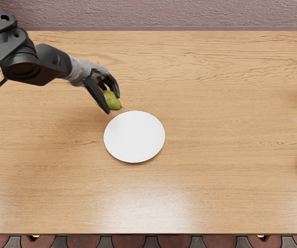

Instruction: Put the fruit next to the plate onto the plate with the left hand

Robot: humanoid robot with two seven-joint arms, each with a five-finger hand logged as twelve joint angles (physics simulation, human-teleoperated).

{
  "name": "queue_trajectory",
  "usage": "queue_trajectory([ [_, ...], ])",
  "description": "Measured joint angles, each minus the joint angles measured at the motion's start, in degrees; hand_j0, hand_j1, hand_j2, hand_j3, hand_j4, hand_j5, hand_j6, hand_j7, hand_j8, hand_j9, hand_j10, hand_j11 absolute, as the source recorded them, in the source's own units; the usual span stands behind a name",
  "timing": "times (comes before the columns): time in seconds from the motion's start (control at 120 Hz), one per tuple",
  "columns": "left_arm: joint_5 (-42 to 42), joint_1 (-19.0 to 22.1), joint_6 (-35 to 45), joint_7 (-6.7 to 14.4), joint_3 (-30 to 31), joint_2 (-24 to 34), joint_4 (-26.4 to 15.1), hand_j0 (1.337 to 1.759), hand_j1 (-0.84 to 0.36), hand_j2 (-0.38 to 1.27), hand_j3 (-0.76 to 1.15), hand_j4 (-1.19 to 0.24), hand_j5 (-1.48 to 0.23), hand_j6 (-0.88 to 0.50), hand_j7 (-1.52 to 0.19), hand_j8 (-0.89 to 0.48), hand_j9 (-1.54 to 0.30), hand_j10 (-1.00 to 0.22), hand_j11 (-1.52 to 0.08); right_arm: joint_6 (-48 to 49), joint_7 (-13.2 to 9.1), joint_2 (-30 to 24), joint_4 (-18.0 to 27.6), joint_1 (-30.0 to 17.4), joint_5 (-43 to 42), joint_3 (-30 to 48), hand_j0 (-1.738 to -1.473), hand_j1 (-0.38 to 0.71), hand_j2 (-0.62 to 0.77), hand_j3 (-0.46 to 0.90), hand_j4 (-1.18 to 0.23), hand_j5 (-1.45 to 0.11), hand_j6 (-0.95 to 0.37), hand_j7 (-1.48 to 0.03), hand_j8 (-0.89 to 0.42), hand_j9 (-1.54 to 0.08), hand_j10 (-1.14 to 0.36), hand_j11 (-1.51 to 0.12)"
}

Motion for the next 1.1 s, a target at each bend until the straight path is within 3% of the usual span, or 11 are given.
queue_trajectory([
  [0.275, -0.23, 1.43, -1.02, 0.00, 1.58, -4.35, -0.01, 1.651, -0.35, 0.36, 0.00, -0.75, -1.01, -0.34, -1.00, -0.32, -1.00, -0.59, -1.02, 0.00, 0.00, 0.00, 0.00, 0.00, 0.00, -0.01, -1.658, -0.33, 0.00, 0.00, -0.02, -0.02, -0.02, -0.02, -0.02, -0.02, -0.02, -0.02],
  [0.417, -0.24, 1.44, -1.08, -0.01, 2.35, -4.56, -0.01, 1.651, -0.31, 0.27, 0.00, -0.74, -0.99, -0.35, -0.97, -0.34, -0.98, -0.60, -1.00, 0.00, 0.00, 0.00, 0.00, 0.00, 0.00, -0.01, -1.658, -0.33, 0.00, 0.00, -0.02, -0.02, -0.02, -0.02, -0.02, -0.02, -0.02, -0.02],
  [0.542, -0.19, 0.97, -1.02, 0.01, 1.74, -4.29, -0.01, 1.654, -0.06, 0.16, 0.00, -0.44, -0.59, -0.23, -0.58, -0.22, -0.58, -0.38, -0.60, 0.00, 0.00, 0.00, 0.00, 0.00, 0.00, -0.01, -1.658, -0.33, 0.00, 0.00, -0.02, -0.02, -0.02, -0.02, -0.02, -0.02, -0.02, -0.02],
  [0.633, -1.55, 1.31, -2.72, 0.01, -1.59, -3.47, 0.00, 1.656, 0.09, 0.10, 0.00, -0.29, -0.38, -0.15, -0.37, -0.14, -0.38, -0.24, -0.38, 0.00, 0.00, 0.00, 0.00, 0.00, 0.00, -0.01, -1.658, -0.33, 0.00, 0.00, -0.02, -0.02, -0.01, -0.02, -0.02, -0.02, -0.02, -0.02],
  [0.758, -13.64, 2.88, -3.95, 0.01, -7.31, 3.72, 0.02, 1.657, 0.20, 0.06, 0.00, -0.16, -0.21, -0.08, -0.21, -0.08, -0.21, -0.13, -0.21, 0.00, 0.00, 0.00, 0.00, 0.00, 0.00, 0.00, -1.658, -0.33, 0.00, 0.00, -0.02, -0.02, -0.02, -0.02, -0.02, -0.02, -0.02, -0.02],
  [0.925, -32.93, 6.78, -4.39, 0.01, -9.81, 12.21, 0.04, 1.657, 0.28, 0.03, 0.00, -0.07, -0.09, -0.04, -0.09, -0.04, -0.09, -0.06, -0.10, 0.00, 0.00, 0.00, 0.00, 0.00, 0.00, 0.03, -1.658, -0.33, 0.00, 0.00, -0.02, -0.02, -0.01, -0.02, -0.01, -0.02, -0.01, -0.02],
  [1.1, -41.92, 12.33, -4.48, 0.01, -10.40, 18.18, 0.11, 1.658, 0.32, 0.01, 0.00, -0.03, -0.04, -0.02, -0.04, -0.02, -0.04, -0.03, -0.04, 0.00, 0.00, 0.00, 0.00, 0.00, 0.00, 0.03, -1.658, -0.33, 0.00, 0.00, -0.02, -0.02, -0.01, -0.02, -0.01, -0.02, -0.01, -0.02],
])
